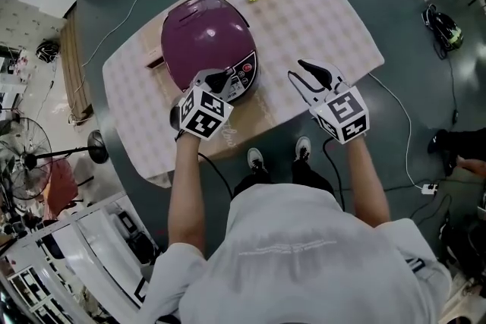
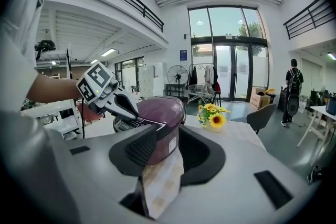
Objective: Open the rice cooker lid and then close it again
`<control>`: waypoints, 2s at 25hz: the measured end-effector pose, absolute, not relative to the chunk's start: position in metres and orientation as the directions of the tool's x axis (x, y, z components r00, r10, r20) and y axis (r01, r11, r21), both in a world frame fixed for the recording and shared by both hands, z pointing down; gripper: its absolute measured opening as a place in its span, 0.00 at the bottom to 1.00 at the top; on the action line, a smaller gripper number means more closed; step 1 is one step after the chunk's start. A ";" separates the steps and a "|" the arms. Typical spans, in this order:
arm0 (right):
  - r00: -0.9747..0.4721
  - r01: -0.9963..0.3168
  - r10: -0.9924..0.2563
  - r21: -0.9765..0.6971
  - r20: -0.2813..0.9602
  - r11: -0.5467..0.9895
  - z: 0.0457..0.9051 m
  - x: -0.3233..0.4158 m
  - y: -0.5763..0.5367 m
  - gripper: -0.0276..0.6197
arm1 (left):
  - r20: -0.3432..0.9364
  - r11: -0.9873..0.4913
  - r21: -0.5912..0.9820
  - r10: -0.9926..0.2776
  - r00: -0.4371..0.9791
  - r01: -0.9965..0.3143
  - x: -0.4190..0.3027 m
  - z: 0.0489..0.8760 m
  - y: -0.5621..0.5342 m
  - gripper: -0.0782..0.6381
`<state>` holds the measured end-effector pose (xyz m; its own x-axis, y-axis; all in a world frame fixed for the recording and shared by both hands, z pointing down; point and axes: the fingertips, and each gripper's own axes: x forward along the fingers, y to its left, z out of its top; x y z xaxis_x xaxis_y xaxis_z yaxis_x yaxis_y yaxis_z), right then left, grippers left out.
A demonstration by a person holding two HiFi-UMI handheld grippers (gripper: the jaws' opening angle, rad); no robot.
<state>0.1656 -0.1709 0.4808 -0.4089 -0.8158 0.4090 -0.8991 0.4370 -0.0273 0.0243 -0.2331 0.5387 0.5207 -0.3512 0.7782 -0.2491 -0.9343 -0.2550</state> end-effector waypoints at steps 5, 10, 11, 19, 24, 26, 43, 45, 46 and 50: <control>-0.407 -0.900 -0.816 -0.029 0.411 0.435 0.481 0.166 -0.165 0.27 | 0.782 -0.923 -0.286 -0.381 0.494 -0.259 0.024 0.538 -0.233 0.15; -0.411 -0.898 -0.814 -0.032 0.411 0.438 0.483 0.173 -0.163 0.27 | 0.792 -0.913 -0.321 -0.405 0.457 -0.253 0.033 0.540 -0.233 0.15; -0.412 -0.898 -0.813 -0.034 0.410 0.438 0.484 0.177 -0.163 0.27 | 0.794 -0.911 -0.327 -0.410 0.449 -0.252 0.037 0.541 -0.233 0.15; -0.428 -0.891 -0.806 -0.038 0.408 0.453 0.483 0.156 -0.161 0.27 | 0.790 -0.908 -0.312 -0.411 0.454 -0.278 0.024 0.541 -0.233 0.15; -0.433 -0.888 -0.802 -0.039 0.411 0.459 0.486 0.153 -0.160 0.27 | 0.797 -0.911 -0.305 -0.404 0.449 -0.277 0.025 0.541 -0.234 0.15; -0.432 -0.888 -0.803 -0.038 0.411 0.458 0.485 0.152 -0.158 0.26 | 0.793 -0.909 -0.307 -0.409 0.452 -0.283 0.024 0.541 -0.234 0.15; -0.418 -0.887 -0.841 0.045 0.342 0.460 0.447 0.168 -0.167 0.26 | 0.740 -0.872 -0.369 -0.486 0.465 -0.323 0.025 0.544 -0.241 0.18; -0.419 -0.886 -0.847 0.059 0.325 0.461 0.437 0.169 -0.171 0.26 | 0.744 -0.884 -0.339 -0.461 0.483 -0.321 0.025 0.544 -0.239 0.20; -0.419 -0.885 -0.850 0.064 0.319 0.461 0.432 0.169 -0.171 0.26 | 0.745 -0.892 -0.320 -0.446 0.496 -0.320 0.026 0.544 -0.236 0.22; -0.424 -0.880 -0.861 0.098 0.282 0.466 0.410 0.169 -0.180 0.26 | 0.685 -0.887 -0.278 -0.452 0.571 -0.369 0.021 0.529 -0.234 0.26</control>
<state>0.1685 -0.1804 0.4102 -0.4243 -0.8606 0.2818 -0.8796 0.4656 0.0976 0.0211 -0.2341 0.5286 0.5711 -0.4518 0.6853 -0.3688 -0.8871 -0.2775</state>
